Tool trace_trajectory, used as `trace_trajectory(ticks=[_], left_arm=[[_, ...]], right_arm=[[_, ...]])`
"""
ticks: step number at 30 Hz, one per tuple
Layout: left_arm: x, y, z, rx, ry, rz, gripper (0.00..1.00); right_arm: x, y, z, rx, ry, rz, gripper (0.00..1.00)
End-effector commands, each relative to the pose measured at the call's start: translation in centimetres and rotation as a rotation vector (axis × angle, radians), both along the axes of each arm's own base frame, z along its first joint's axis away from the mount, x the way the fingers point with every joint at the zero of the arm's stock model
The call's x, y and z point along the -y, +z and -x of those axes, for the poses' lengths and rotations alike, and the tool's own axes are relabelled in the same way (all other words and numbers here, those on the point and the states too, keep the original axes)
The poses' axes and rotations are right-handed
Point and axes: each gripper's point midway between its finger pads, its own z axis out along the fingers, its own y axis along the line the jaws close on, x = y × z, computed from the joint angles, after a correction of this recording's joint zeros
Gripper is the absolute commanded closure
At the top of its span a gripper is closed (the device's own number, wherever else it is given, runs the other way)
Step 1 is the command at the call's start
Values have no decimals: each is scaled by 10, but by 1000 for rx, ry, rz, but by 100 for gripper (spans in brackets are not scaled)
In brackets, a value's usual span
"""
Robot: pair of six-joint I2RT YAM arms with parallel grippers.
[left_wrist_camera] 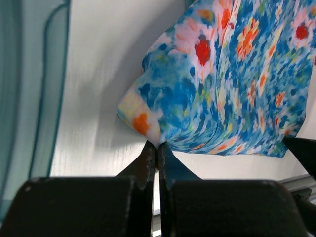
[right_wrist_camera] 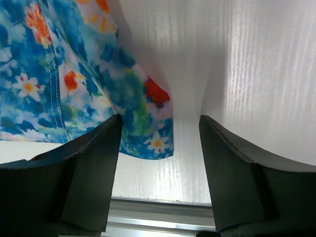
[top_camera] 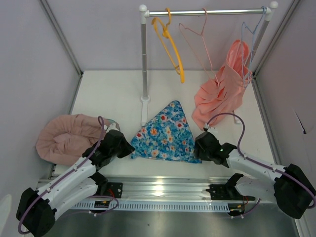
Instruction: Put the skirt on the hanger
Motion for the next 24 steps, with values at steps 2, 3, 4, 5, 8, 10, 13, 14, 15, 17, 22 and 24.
trace_trajectory(ticks=[2, 3, 4, 5, 8, 10, 13, 14, 15, 17, 22, 24], left_arm=[[-4, 11, -6, 20, 23, 7, 100], [-2, 9, -5, 15, 17, 12, 100], [-1, 8, -4, 13, 15, 18, 100], [1, 8, -5, 18, 12, 29, 100], [4, 9, -5, 24, -2, 47, 100], [7, 13, -6, 36, -17, 54, 100], [15, 35, -18, 88, -48, 62, 100], [16, 41, -23, 98, -55, 56, 100], [21, 61, -32, 135, -62, 66, 100], [27, 97, -58, 208, -72, 70, 100], [40, 170, -113, 319, -176, 128, 100], [45, 215, -140, 397, -187, 136, 100]], right_arm=[[-11, 1, -3, 17, -11, -79, 34], [-12, -1, -3, 10, -11, -84, 36], [-15, -4, -2, -6, -8, -83, 39], [-17, -5, -1, -10, -3, -89, 40], [-25, -13, 3, -34, 7, -108, 51], [-27, -20, 4, -49, 10, -94, 71], [-27, -8, -9, -29, 20, -68, 100], [-35, 18, -29, 33, 17, -85, 100], [-32, 31, -35, 44, 16, -63, 100], [-25, 70, -61, 126, 13, -37, 100], [-21, 223, -146, 402, -30, -151, 100], [-22, 276, -168, 496, -12, -179, 100]])
